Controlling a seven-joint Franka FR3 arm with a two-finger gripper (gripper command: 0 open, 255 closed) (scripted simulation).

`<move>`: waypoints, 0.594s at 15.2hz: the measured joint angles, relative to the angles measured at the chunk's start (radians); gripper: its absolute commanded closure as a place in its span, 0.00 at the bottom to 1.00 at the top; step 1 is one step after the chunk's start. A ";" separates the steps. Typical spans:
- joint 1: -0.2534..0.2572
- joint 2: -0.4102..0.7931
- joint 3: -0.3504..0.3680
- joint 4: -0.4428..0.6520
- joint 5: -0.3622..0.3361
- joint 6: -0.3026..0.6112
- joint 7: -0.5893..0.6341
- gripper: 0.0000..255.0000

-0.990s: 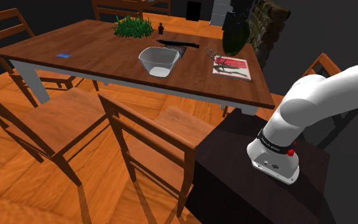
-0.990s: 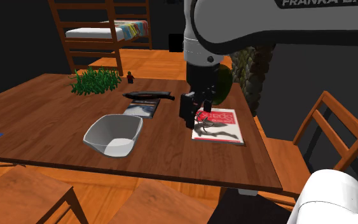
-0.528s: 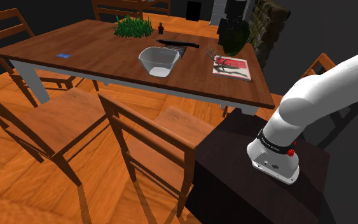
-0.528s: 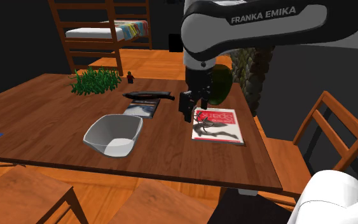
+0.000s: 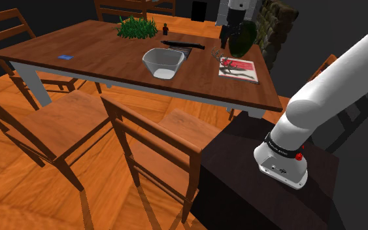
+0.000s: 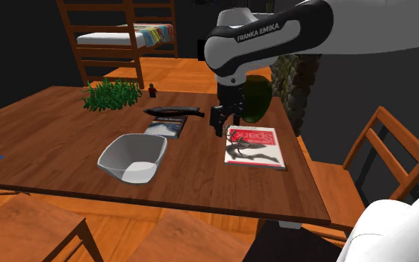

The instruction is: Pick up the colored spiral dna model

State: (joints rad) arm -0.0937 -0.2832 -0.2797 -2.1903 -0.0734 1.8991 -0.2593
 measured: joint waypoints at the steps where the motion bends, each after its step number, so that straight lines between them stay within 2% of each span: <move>1: -0.002 0.040 -0.012 0.025 0.011 0.011 -0.011 0.00; 9: -0.055 0.348 -0.104 0.229 0.123 0.073 -0.151 0.00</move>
State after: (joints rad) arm -0.1489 0.0644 -0.3838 -1.9614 0.0499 1.9725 -0.4100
